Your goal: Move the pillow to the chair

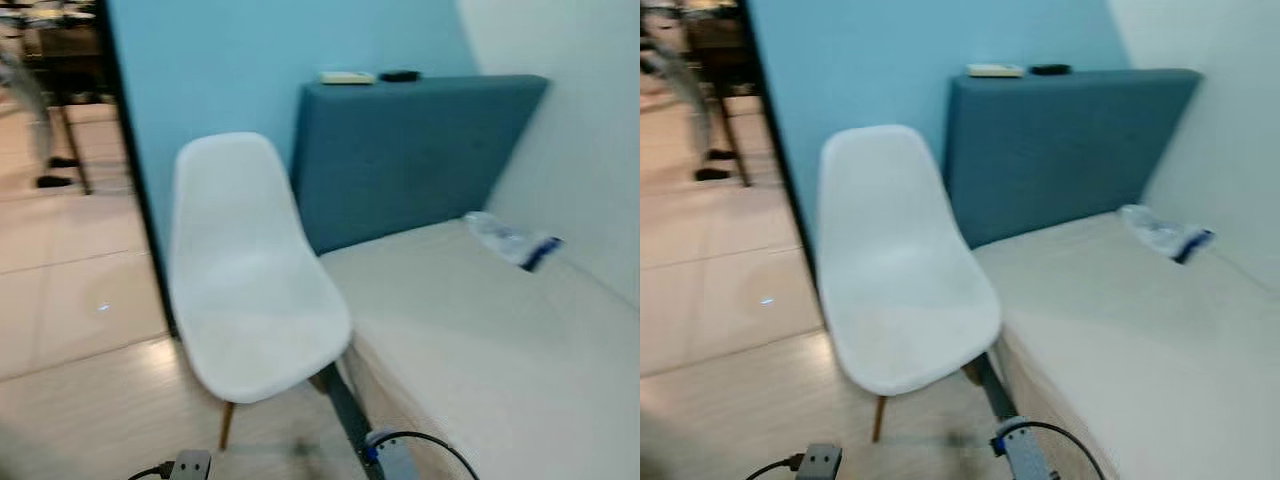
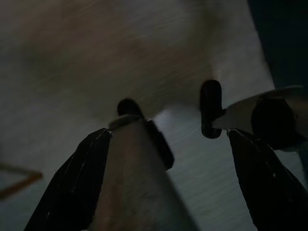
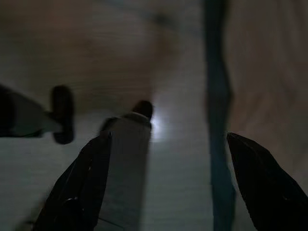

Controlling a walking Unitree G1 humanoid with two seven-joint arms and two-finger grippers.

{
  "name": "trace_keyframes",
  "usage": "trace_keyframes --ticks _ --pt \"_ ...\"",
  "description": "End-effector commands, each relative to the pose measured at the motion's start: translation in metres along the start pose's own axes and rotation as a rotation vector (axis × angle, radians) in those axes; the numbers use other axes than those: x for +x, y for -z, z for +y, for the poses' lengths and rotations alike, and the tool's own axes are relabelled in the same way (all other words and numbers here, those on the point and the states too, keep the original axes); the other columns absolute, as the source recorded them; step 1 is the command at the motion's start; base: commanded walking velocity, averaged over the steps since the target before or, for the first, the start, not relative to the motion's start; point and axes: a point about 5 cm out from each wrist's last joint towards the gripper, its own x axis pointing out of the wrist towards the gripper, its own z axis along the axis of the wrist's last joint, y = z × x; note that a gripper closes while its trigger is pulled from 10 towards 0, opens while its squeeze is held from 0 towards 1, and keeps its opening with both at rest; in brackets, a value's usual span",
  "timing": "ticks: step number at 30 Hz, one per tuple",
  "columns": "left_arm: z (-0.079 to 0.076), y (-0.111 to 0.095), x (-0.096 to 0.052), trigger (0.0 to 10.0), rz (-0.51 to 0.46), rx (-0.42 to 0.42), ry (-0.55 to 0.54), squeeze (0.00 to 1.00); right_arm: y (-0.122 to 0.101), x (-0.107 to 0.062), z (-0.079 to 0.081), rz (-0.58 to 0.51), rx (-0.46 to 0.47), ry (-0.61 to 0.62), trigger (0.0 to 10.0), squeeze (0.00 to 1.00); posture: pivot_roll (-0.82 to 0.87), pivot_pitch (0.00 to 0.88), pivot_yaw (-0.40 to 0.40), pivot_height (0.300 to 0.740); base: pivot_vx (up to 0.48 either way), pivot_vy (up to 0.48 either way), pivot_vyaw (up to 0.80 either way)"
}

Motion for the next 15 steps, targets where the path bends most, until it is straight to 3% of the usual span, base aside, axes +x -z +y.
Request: trace_keyframes --ticks 1,4,6,10,12,15 --pt "-0.002 0.003 0.0 10.0 0.012 0.029 0.012 0.0 0.004 -0.001 -0.004 0.023 0.0 0.015 10.0 0.0 0.05 0.0 -0.066 0.74 0.0 0.0 -0.77" --pt "-0.004 0.001 0.0 10.0 0.014 0.066 0.032 0.0 0.005 -0.003 -0.012 0.028 0.016 0.055 10.0 0.0 0.05 0.0 -0.047 0.74 0.0 0.0 -0.78" --pt "-0.004 -0.007 0.001 10.0 -0.004 0.121 0.061 0.0 0.0 -0.003 -0.017 0.004 0.077 0.093 10.0 0.0 0.03 0.0 -0.014 0.74 0.0 0.0 -0.78" --pt "0.003 -0.016 0.002 10.0 -0.018 0.148 0.058 0.0 0.0 -0.002 -0.013 -0.001 0.111 0.097 10.0 0.0 0.05 0.0 -0.042 0.74 0.0 0.0 -0.78" --pt "0.012 -0.024 0.001 10.0 -0.038 0.135 0.033 0.0 0.002 -0.001 -0.005 0.014 0.071 0.07 10.0 0.0 0.06 0.0 -0.06 0.74 0.0 0.0 -0.78" --pt "0.026 -0.032 0.0 10.0 -0.072 0.042 -0.036 0.0 0.006 0.001 0.005 0.055 -0.054 0.022 10.0 0.0 0.09 0.0 -0.11 0.74 0.0 0.0 -0.79"
